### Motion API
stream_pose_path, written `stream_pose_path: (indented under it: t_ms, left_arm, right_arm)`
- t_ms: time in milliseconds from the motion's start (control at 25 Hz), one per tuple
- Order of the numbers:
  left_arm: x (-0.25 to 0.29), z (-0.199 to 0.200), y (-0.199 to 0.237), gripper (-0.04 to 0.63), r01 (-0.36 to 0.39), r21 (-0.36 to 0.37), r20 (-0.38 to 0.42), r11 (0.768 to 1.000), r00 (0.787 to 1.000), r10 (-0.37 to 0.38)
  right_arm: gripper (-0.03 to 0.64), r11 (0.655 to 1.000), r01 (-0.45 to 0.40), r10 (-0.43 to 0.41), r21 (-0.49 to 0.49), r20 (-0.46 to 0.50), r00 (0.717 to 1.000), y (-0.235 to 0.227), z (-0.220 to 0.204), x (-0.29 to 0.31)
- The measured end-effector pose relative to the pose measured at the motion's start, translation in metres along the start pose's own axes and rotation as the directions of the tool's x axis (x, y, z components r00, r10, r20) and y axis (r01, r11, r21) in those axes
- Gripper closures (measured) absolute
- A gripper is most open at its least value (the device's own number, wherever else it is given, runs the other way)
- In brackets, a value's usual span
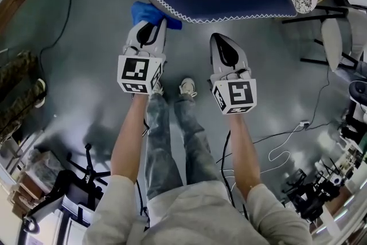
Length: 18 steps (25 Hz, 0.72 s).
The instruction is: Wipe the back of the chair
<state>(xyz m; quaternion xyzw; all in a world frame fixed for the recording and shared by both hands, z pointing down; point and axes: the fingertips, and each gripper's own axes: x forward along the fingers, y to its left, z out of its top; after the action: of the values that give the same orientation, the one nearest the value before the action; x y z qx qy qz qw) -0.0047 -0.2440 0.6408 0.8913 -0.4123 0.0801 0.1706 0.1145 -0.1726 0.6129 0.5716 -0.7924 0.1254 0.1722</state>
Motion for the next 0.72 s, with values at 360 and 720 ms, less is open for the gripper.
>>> stream_pose_path:
  t_ms: [360, 720]
  left_arm:
    - [0.027, -0.048, 0.034, 0.563, -0.020, -0.028, -0.098, 0.999, 0.995, 0.017]
    - [0.044, -0.090, 0.058, 0.563, -0.048, -0.057, -0.200, 0.997, 0.979, 0.036]
  right_arm:
    - [0.617, 1.000, -0.010, 0.010, 0.001, -0.011, 1.000, 0.006, -0.003, 0.015]
    - [0.617, 0.999, -0.033, 0.033, -0.005, -0.005, 0.999, 0.011, 0.005, 0.023]
